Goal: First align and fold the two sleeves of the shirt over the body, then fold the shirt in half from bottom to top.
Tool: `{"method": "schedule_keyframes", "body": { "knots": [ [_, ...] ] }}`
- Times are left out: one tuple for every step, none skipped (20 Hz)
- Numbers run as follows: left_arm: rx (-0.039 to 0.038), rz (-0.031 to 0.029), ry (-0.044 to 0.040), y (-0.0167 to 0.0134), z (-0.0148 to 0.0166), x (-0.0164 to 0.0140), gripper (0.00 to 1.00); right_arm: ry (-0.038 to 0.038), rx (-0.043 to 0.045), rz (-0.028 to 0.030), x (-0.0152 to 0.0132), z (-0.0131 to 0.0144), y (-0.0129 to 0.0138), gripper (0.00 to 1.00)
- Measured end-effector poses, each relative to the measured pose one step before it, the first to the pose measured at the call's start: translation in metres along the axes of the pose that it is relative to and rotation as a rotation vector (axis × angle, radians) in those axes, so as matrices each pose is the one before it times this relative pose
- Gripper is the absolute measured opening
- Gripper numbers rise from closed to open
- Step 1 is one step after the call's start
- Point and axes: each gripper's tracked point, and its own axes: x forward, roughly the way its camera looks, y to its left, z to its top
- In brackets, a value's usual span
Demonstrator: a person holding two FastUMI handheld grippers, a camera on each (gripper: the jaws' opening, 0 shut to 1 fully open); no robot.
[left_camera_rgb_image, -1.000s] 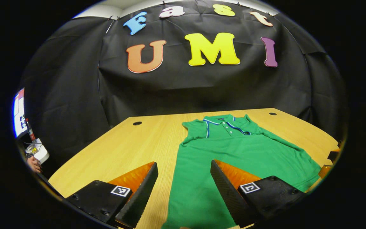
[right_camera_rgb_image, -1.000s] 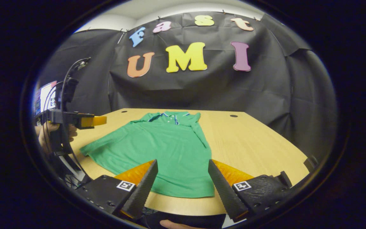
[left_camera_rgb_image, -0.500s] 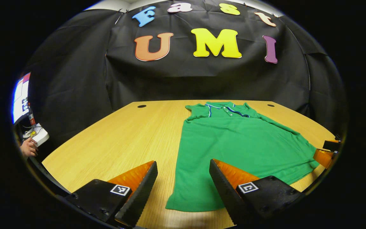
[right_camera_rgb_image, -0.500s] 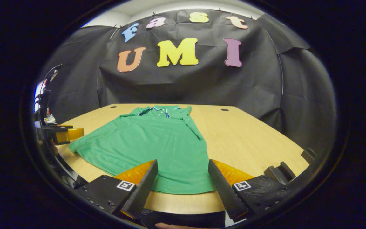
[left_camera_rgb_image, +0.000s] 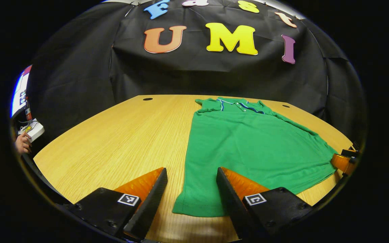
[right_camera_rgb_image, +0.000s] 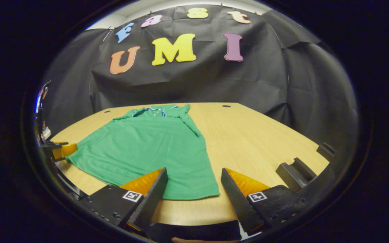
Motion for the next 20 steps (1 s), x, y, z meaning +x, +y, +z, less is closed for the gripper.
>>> {"method": "schedule_keyframes", "body": {
  "knots": [
    [0.01341,0.00224,-0.00912,-0.00211,-0.00055,0.00167,1.0,-0.01118,-0.01043,0.00918,-0.0008,0.00118,0.0015,0.96],
    [0.01066,-0.01495,-0.0048,-0.00498,0.00128,0.00099,0.98,0.00323,-0.00085,0.01797,0.00158,-0.00178,0.0055,0.96],
    [0.01357,-0.01314,0.00078,-0.00525,-0.00176,-0.00001,0.84,-0.00359,0.00174,0.00394,-0.00032,0.0,0.00262,0.77],
    [0.0096,-0.01497,-0.00109,-0.00384,0.00101,0.00042,0.66,0.00472,0.0009,0.00587,0.00182,-0.00008,0.00237,0.58],
    [0.01357,-0.01583,-0.0012,-0.00408,0.00098,0.00083,0.49,0.0032,-0.00189,0.00681,0.00189,0.00123,0.0032,0.39],
    [0.00665,0.00255,-0.00116,-0.00016,0.00118,0.00142,0.38,0.0054,-0.00456,0.00295,0.00336,-0.00037,0.00157,0.19],
    [-0.01015,0.00638,-0.0045,0.00239,0.0005,0.00105,0.18,0.00558,-0.01962,0.00154,0.0016,0.00126,0.00034,0.08],
    [-0.01057,-0.00255,-0.00077,-0.00132,0.00091,0.00042,0.08,0.00552,-0.02038,0.00228,-0.00044,0.00224,0.00022,0.08],
    [0.00385,-0.00628,-0.00117,-0.00321,0.00077,0.00058,0.07,0.00902,-0.0001,-0.00109,0.00287,0.00191,-0.00166,0.05],
    [0.00967,0.00563,-0.00955,-0.00003,0.00342,-0.00133,0.07,0.00836,-0.0038,0.00754,-0.00284,0.00139,0.00216,0.01],
    [0.01091,0.00485,-0.01025,0.00263,0.00389,-0.00163,0.06,-0.00323,-0.00688,0.00361,-0.00272,0.0034,0.00084,0.0],
    [0.0101,0.00276,-0.01667,0.00066,0.00555,-0.00214,0.06,-0.02103,-0.00876,-0.00073,-0.00438,0.00707,-0.00088,0.0],
    [0.0057,0.00378,-0.01617,0.00076,0.00558,-0.00169,0.06,-0.02194,-0.00982,-0.00054,-0.00315,0.00912,-0.00043,0.0],
    [0.00129,0.00221,-0.01048,0.00091,0.00546,-0.00075,0.06,-0.02049,-0.0079,0.0068,-0.00264,0.00757,0.00182,0.0],
    [-0.00264,0.00394,-0.00868,0.00092,0.00488,-0.00009,0.06,-0.01836,-0.00351,0.00202,-0.00253,0.01014,0.00103,0.0],
    [-0.00117,0.0025,-0.01003,0.00041,0.00747,-0.0006,0.06,-0.01632,-0.00206,0.00398,-0.00026,0.00964,0.00049,0.0],
    [-0.001,0.00195,-0.01493,0.00057,0.0088,0.00046,0.06,-0.01357,-0.00225,0.00817,0.00077,0.01161,0.0022,0.0],
    [-0.00305,-0.00346,-0.01546,-0.00003,0.00957,0.0015,0.06,-0.01239,-0.00009,0.00614,0.00182,0.01096,0.00168,0.0],
    [-0.00434,-0.00319,-0.01373,0.00082,0.0093,0.00212,0.06,-0.0166,0.00043,0.00634,0.00312,0.01331,0.0015,0.0],
    [-0.00448,-0.00316,-0.01441,0.00178,0.01036,0.00464,0.06,-0.01933,-0.00538,0.00287,0.00557,0.01361,0.00138,0.0]
  ]
}}
